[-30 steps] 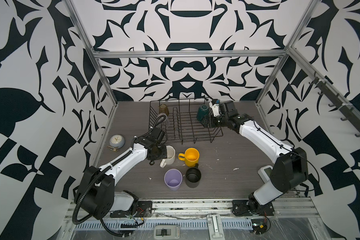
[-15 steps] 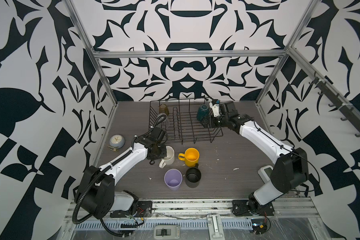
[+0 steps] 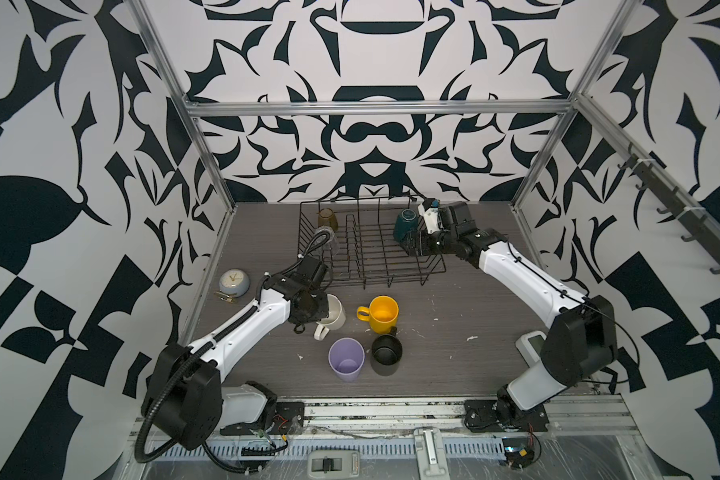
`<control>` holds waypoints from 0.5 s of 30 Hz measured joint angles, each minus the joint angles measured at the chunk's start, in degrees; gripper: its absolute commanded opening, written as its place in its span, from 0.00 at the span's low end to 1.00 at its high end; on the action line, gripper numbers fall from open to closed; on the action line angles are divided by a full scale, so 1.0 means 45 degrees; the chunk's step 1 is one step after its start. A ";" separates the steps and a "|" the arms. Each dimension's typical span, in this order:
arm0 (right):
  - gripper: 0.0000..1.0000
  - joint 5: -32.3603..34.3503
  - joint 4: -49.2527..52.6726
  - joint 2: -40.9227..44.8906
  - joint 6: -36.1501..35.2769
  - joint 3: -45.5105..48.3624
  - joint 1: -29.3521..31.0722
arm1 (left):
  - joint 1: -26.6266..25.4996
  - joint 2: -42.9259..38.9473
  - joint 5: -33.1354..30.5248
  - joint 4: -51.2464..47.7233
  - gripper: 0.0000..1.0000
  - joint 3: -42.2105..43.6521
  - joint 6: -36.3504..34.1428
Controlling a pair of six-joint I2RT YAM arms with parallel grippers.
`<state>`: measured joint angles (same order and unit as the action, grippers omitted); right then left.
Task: Load the cups into the dish rack
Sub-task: 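Close the left gripper on the rim of the white mug, then lift the white mug and carry it over the rack with the left gripper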
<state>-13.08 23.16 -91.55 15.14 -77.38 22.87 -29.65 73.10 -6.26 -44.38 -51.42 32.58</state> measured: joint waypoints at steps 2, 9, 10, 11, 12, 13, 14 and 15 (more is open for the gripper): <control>0.94 -0.0049 -0.0049 0.0000 0.0015 0.0000 0.0000 | 0.0000 -0.0665 -0.0189 -0.0282 0.00 0.0000 -0.0024; 0.94 -0.0340 -0.0185 0.0000 0.0199 0.0000 0.0000 | 0.0364 -0.2652 -0.1195 -0.1370 0.00 -0.0063 -0.0393; 0.94 -0.0393 -0.0209 0.0000 0.0238 0.0000 0.0000 | 0.0578 -0.2987 -0.1350 -0.1530 0.00 -0.0083 -0.0515; 0.94 -0.0437 -0.0238 0.0000 0.0267 0.0000 0.0000 | 0.0884 -0.3366 -0.1462 -0.1685 0.00 -0.0136 -0.0641; 0.94 -0.0491 -0.0262 0.0000 0.0287 0.0000 0.0000 | 0.1137 -0.3633 -0.1511 -0.1802 0.00 -0.0194 -0.0748; 0.94 -0.0539 -0.0291 0.0000 0.0296 0.0000 0.0000 | 0.1501 -0.3968 -0.1549 -0.1923 0.00 -0.0306 -0.0908; 0.94 -0.0593 -0.0330 0.0005 0.0325 0.0000 0.0000 | 0.1821 -0.4231 -0.1549 -0.2006 0.00 -0.0442 -0.1035; 0.94 -0.0651 -0.0369 0.0005 0.0335 0.0000 0.0000 | 0.2079 -0.4415 -0.1549 -0.2045 0.00 -0.0588 -0.1156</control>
<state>-16.01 21.50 -91.53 16.64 -77.38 22.87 -20.29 53.23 -13.23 -53.58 -54.06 27.38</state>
